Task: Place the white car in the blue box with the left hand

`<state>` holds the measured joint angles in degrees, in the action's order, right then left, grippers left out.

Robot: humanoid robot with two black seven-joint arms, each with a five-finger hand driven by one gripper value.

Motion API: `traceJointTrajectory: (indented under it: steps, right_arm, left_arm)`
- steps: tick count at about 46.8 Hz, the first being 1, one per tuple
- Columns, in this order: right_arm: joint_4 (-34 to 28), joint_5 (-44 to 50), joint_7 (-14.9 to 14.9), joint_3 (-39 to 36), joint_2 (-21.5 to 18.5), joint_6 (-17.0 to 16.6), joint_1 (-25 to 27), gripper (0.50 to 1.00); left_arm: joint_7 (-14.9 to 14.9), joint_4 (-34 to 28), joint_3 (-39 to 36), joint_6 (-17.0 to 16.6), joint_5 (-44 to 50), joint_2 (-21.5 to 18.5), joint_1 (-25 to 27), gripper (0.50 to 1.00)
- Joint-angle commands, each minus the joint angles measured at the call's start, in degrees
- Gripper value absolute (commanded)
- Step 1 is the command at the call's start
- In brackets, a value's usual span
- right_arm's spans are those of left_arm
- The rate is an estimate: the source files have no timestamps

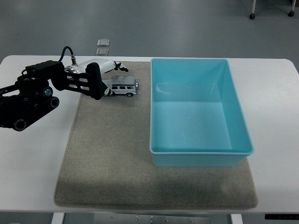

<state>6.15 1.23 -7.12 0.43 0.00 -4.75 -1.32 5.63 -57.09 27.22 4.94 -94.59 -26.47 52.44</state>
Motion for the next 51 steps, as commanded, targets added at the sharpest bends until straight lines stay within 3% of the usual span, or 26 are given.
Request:
traceJointTrajectory:
  steps: [1, 18, 26, 35, 51]
  right_arm:
    - [0.0, 0.0, 0.0, 0.01, 0.0, 0.0, 0.0, 0.936]
    - [0.0, 0.0, 0.0, 0.01, 0.0, 0.0, 0.0, 0.936]
    - [0.0, 0.0, 0.0, -0.07, 0.0, 0.0, 0.0, 0.936]
    - [0.0, 0.0, 0.0, 0.01, 0.0, 0.0, 0.0, 0.936]
    - [0.0, 0.0, 0.0, 0.01, 0.0, 0.0, 0.0, 0.936]
  left_arm:
    - [-0.01, 0.66, -0.07, -0.1, -0.16, 0.36, -0.05, 0.855]
    - [-0.01, 0.66, -0.68, -0.28, -1.47, 0.8, -0.05, 0.851]
    - [-0.09, 1.45, -1.03, -0.54, -1.83, 1.59, -0.05, 0.819]
    - [-0.18, 1.89, -1.03, -0.54, -1.83, 1.77, -0.05, 0.748]
    - [-0.18, 1.8, -1.47, -0.63, -1.83, 1.59, -0.14, 0.741]
